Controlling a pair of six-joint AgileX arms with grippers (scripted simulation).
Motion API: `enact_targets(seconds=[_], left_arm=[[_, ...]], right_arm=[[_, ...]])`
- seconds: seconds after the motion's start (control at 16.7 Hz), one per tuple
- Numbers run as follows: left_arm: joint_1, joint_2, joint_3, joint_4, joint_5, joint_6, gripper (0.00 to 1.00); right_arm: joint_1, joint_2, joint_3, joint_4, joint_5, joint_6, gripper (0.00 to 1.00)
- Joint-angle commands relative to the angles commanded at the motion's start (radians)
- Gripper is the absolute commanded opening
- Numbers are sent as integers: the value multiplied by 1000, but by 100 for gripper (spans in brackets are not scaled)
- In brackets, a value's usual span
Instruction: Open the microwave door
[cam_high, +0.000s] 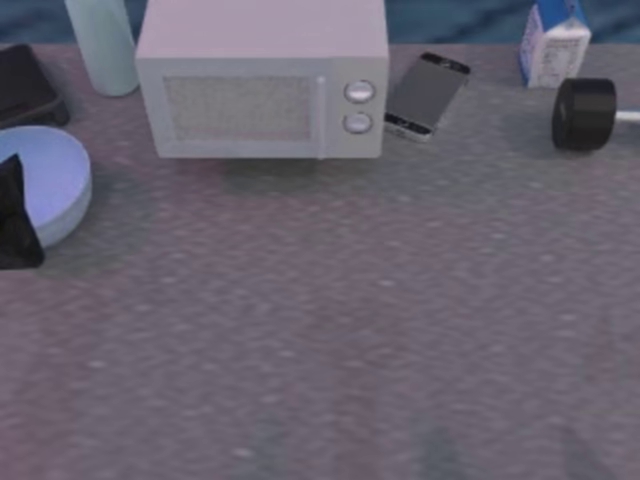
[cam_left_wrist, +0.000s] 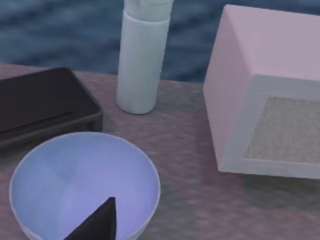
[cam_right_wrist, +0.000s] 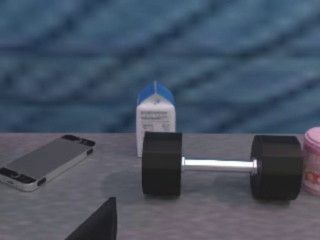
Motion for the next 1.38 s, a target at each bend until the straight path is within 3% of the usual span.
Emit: enact_targets(seconds=[0.54, 0.84, 1.08, 1.38], left_arm=[[-271, 1012, 1001, -543, -135, -231, 100], [-395, 1425, 1443, -772, -192, -346, 100], [-457, 1607, 1659, -869, -219, -407, 100], [-474, 1660, 1716, -893, -226, -425, 100]], right_arm=[[0, 0, 0, 0, 0, 0, 100], [0, 0, 0, 0, 0, 0, 100], [0, 0, 0, 0, 0, 0, 100], [0, 0, 0, 0, 0, 0, 100]])
